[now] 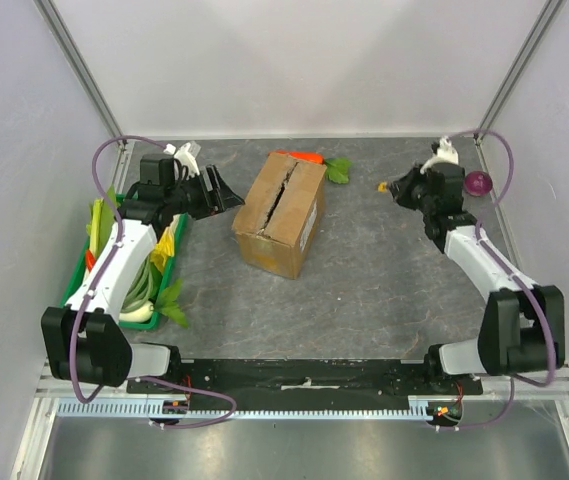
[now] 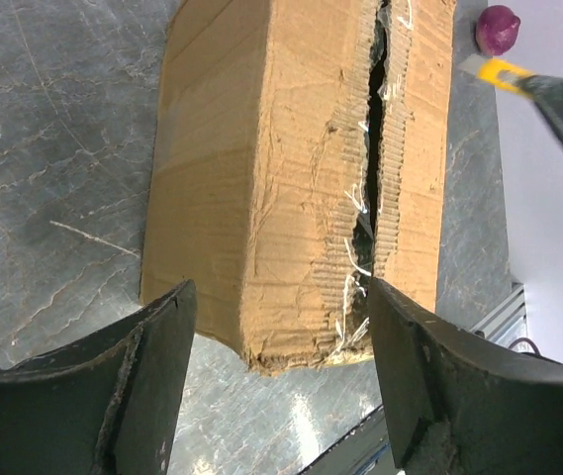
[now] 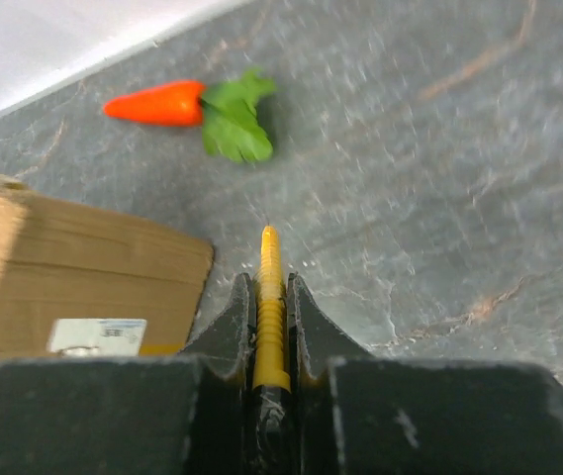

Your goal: Unpack the express box

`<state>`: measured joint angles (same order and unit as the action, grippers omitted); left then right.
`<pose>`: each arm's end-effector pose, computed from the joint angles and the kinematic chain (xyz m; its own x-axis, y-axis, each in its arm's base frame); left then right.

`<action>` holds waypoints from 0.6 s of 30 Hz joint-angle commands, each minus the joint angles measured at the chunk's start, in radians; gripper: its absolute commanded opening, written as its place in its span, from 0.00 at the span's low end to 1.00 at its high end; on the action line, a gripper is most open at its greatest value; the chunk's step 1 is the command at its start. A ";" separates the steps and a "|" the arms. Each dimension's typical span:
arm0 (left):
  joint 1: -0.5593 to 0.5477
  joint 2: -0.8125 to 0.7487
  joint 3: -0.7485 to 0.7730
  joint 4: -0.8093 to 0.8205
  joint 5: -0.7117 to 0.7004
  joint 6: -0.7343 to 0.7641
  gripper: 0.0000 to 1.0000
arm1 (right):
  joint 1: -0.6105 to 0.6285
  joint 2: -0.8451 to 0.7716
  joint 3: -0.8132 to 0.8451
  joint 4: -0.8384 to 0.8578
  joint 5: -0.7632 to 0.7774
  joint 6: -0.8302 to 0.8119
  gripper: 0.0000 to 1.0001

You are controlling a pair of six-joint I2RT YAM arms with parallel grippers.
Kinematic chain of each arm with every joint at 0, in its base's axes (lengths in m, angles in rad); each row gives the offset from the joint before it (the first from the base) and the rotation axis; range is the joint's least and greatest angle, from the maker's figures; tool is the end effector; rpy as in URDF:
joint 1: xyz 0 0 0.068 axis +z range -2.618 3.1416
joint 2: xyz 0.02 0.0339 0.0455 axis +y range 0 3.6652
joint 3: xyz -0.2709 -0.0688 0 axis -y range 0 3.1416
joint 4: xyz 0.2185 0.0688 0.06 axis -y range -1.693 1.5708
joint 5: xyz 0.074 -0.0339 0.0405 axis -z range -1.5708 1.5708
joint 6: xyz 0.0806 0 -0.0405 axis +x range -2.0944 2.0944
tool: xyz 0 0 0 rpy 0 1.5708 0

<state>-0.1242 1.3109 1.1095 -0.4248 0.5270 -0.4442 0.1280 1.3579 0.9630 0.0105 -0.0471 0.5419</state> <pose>0.2856 -0.0765 0.3062 -0.7449 -0.2813 -0.6050 0.2119 0.7600 -0.6144 0.3276 0.0460 0.2917 -0.4067 0.4671 -0.7851 0.0455 0.8687 0.4933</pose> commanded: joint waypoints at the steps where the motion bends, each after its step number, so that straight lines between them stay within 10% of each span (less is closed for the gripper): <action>1: 0.003 0.051 0.096 -0.025 0.008 -0.024 0.76 | -0.152 0.096 -0.203 0.483 -0.333 0.299 0.00; 8: 0.003 0.090 0.133 -0.025 0.044 -0.036 0.77 | -0.238 0.352 -0.216 0.930 -0.468 0.467 0.07; 16: 0.003 0.109 0.139 -0.022 0.041 -0.071 0.79 | -0.258 0.509 -0.050 0.657 -0.393 0.385 0.30; 18: 0.003 0.114 0.141 -0.016 0.054 -0.073 0.79 | -0.263 0.552 -0.003 0.577 -0.398 0.368 0.21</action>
<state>-0.1242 1.4075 1.2057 -0.4576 0.5381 -0.4808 -0.1204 1.8511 0.8703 0.6971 -0.4538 0.9470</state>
